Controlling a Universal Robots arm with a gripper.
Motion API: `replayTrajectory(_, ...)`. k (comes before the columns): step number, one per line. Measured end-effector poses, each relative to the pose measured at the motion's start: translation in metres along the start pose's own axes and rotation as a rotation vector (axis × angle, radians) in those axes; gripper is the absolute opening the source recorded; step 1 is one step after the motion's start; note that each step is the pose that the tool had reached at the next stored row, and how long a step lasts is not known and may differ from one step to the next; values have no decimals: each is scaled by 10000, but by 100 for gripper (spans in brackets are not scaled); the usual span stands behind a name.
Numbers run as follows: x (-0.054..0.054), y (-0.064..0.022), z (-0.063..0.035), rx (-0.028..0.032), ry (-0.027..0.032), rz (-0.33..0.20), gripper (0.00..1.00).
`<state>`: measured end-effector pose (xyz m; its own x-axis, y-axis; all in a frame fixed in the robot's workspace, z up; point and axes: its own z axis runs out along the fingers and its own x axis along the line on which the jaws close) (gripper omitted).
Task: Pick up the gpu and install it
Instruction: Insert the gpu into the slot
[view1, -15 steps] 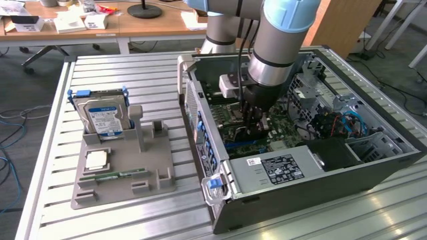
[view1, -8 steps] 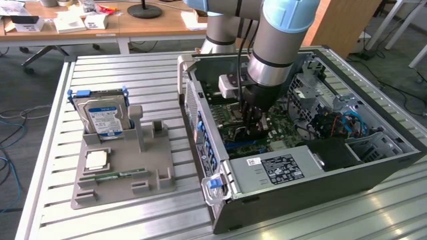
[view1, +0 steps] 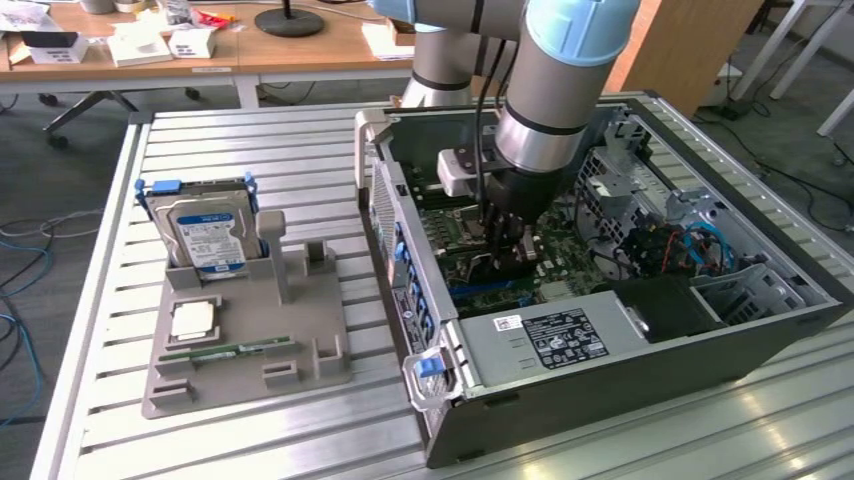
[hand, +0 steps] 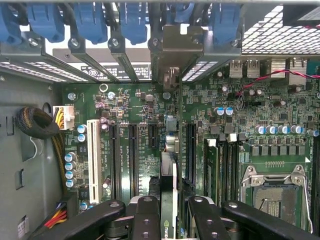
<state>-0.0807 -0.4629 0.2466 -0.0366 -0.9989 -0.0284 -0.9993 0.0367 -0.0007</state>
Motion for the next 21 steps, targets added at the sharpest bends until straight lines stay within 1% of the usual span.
replayTrajectory(21,0,-2,14,0,0,0,27)
